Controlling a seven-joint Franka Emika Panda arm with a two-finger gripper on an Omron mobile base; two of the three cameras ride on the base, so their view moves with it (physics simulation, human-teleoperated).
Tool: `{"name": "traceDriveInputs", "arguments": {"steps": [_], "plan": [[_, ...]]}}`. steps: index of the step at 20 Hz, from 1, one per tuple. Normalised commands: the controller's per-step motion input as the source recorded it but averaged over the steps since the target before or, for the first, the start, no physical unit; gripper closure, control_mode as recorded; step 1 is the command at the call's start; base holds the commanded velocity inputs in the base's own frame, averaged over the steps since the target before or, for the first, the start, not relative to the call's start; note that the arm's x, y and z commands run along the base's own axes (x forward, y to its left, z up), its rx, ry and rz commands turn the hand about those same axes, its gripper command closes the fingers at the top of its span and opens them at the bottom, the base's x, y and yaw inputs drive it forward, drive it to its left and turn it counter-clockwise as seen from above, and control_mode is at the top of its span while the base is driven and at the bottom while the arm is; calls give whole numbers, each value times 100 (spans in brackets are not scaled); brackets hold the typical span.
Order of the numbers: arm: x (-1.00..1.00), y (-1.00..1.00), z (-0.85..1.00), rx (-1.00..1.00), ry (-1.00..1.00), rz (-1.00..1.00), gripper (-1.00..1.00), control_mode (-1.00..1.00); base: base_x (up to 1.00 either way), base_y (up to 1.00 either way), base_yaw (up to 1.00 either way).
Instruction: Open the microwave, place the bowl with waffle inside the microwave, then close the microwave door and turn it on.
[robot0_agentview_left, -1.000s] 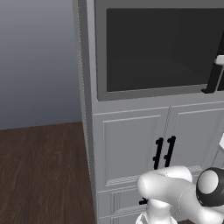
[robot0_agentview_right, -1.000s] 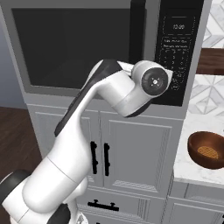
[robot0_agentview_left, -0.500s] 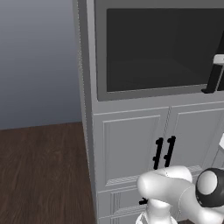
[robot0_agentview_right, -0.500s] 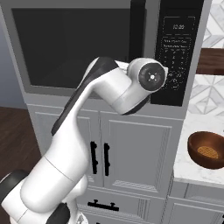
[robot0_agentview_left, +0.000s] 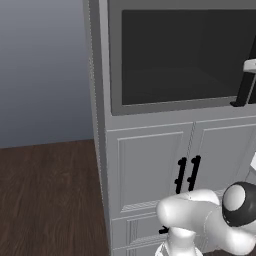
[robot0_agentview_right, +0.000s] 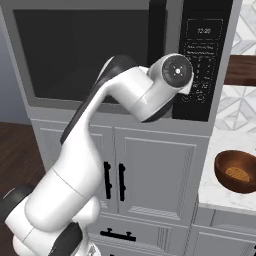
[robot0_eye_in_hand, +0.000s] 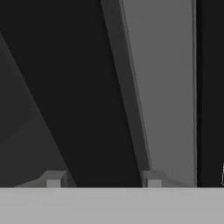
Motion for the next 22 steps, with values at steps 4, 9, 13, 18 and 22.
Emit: {"name": "traceDriveInputs", "arguments": {"steps": [4, 9, 13, 18, 22], "plan": [[-18, 61, -23, -1, -9, -3, 100, -100, 0, 0, 0], [-94, 69, -1, -5, -28, -16, 100, -100, 0, 0, 0], [-100, 28, 0, -2, -22, -29, 100, -100, 0, 0, 0], [-100, 3, 0, 0, 1, -39, 100, -100, 0, 0, 0], [-100, 1, 0, -5, 11, -34, 100, -100, 0, 0, 0]]}}
